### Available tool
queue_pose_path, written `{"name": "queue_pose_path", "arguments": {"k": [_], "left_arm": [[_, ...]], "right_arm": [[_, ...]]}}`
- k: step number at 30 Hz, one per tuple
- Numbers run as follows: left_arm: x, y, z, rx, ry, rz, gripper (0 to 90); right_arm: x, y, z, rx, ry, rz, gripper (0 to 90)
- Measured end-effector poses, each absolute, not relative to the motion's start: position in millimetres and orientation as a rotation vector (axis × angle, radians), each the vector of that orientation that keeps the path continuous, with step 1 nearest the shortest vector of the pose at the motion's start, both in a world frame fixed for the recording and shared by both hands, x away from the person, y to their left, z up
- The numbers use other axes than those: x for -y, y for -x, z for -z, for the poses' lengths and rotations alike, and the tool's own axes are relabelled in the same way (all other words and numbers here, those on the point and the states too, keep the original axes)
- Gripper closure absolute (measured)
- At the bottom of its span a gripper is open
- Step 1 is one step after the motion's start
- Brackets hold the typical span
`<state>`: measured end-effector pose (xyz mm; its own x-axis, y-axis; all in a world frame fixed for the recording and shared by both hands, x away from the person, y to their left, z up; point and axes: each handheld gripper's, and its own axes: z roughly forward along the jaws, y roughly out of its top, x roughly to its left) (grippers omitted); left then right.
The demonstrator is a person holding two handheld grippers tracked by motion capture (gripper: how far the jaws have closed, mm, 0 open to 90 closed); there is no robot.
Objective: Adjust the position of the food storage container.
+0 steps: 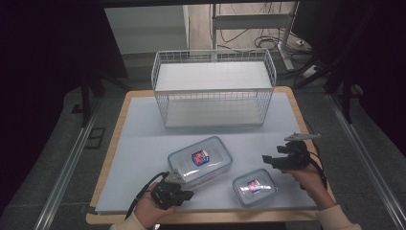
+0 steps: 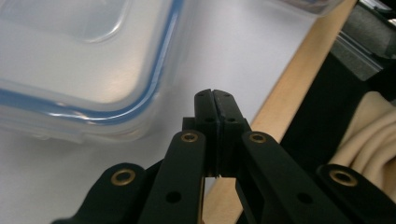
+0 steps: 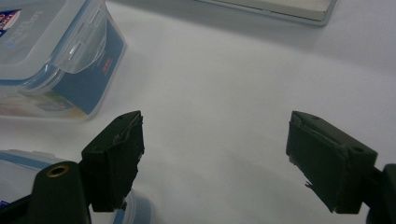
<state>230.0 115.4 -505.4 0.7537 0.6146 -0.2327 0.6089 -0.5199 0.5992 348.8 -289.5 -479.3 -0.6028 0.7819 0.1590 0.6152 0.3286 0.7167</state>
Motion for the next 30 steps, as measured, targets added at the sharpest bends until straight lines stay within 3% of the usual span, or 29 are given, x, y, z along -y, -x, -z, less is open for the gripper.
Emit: {"name": "queue_pose_path", "arguments": {"k": [30], "left_arm": [[-146,-274,514,-1.036,-2.161,-0.040,90.0]], "right_arm": [[288,-350,485,-2.392,-1.278,-1.104,19.1]]}}
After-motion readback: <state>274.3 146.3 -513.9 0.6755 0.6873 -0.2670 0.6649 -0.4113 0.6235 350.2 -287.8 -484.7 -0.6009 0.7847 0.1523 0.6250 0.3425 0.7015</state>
